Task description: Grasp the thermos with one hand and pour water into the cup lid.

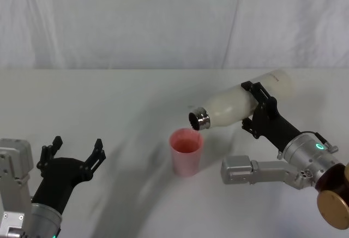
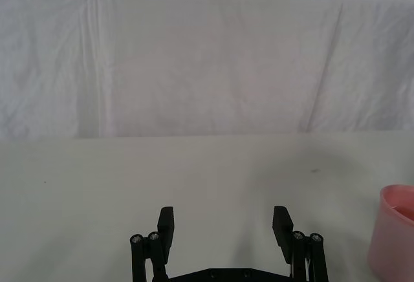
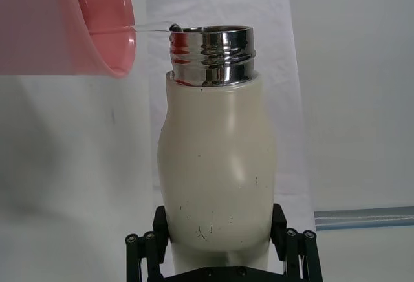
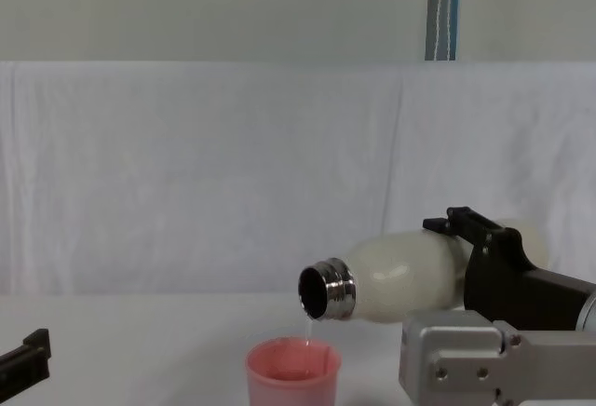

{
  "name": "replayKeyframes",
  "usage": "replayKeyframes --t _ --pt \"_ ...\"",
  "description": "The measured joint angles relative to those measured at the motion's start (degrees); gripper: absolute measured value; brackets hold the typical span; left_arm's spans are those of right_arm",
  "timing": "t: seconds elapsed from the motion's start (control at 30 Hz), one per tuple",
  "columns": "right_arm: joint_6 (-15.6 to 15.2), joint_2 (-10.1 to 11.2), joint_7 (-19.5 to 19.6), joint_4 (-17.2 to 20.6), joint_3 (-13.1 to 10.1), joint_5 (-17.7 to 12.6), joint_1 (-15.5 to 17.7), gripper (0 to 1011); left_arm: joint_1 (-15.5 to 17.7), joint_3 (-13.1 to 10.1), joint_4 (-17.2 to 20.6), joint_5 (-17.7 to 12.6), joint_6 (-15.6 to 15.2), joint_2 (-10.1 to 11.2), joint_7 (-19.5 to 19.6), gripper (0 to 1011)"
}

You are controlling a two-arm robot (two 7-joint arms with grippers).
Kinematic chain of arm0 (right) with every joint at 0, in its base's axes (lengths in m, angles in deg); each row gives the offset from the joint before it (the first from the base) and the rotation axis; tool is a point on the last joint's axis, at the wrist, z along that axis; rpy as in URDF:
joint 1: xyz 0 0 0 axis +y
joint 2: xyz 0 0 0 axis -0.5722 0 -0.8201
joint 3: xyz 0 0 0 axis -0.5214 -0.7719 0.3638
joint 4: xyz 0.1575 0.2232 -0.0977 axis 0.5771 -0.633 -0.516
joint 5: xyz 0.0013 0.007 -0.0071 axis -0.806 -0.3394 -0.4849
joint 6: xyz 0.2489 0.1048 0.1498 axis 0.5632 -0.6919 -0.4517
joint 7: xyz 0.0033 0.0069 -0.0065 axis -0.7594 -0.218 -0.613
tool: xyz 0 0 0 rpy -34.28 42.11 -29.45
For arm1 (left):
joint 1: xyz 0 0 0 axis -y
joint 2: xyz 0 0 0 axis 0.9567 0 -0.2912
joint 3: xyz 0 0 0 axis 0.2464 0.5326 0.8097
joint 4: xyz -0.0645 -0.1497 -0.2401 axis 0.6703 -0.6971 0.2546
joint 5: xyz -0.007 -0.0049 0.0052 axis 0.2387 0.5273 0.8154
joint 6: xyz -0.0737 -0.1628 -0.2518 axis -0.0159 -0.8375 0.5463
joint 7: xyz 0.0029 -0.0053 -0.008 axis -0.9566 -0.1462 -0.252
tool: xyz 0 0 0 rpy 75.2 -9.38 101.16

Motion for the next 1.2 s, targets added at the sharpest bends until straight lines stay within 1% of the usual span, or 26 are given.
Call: replayKeyframes --t 0.77,0.9,1.1,1.13,1.2 --pt "0.45 -0.31 -0.2 -0.46 0.1 -0.74 0.06 952 0.0 0.0 0.0 0.0 0.0 0.0 0.0 1001" --pt "0.69 -0.35 -0.52 -0.23 -0.26 -1.69 0.21 952 0.0 0.0 0.0 0.0 0.0 0.0 0.0 1001" --pt "1.43 -0.74 -1.24 0.8 -1.63 -4.29 0.61 952 0.0 0.0 0.0 0.0 0.0 0.0 0.0 1001" --pt "1.43 -0.74 -1.24 0.8 -1.63 -4.29 0.61 952 0.0 0.0 0.0 0.0 0.0 0.0 0.0 1001" --pt "1.9 -1.11 -1.95 1.42 -2.51 -6.27 0.97 952 0.0 0.0 0.0 0.0 0.0 0.0 0.0 1001"
